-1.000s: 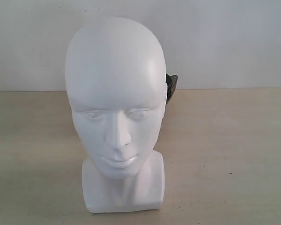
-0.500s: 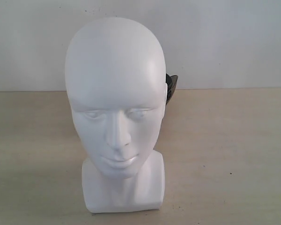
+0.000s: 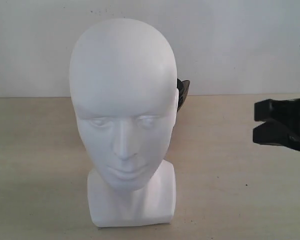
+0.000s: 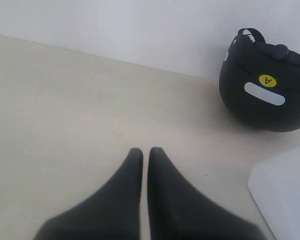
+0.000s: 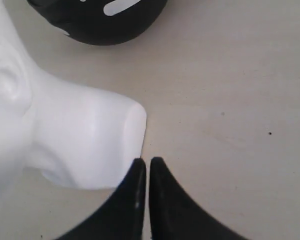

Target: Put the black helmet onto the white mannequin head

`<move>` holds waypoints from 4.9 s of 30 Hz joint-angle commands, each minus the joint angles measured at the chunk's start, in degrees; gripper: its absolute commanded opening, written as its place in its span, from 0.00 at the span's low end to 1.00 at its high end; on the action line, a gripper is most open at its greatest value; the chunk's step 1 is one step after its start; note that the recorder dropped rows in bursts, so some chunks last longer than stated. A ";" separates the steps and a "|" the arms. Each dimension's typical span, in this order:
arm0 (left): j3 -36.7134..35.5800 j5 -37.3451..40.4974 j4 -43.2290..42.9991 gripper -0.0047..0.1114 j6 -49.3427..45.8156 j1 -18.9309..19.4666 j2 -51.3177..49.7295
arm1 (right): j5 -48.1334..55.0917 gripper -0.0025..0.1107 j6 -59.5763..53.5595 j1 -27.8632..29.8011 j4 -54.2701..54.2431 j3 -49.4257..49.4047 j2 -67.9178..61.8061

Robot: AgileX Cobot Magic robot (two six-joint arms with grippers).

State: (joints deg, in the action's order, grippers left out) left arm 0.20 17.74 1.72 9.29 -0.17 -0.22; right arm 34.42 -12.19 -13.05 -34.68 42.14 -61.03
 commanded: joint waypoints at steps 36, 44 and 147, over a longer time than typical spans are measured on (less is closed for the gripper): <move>-0.20 -0.20 0.36 0.08 -0.36 0.13 0.22 | -0.64 0.61 2.43 0.55 -30.37 44.85 -55.70; -0.20 -0.20 0.36 0.08 -0.36 0.13 0.22 | -4.55 0.61 4.81 -0.25 -30.09 48.81 -59.87; -0.20 -0.20 0.36 0.08 -0.36 0.13 0.22 | 1.61 0.36 -10.27 22.81 3.39 3.79 -17.36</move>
State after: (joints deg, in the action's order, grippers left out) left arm 0.20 17.74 1.72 9.29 -0.17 -0.22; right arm 37.53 -22.22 9.59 -30.40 45.62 -79.59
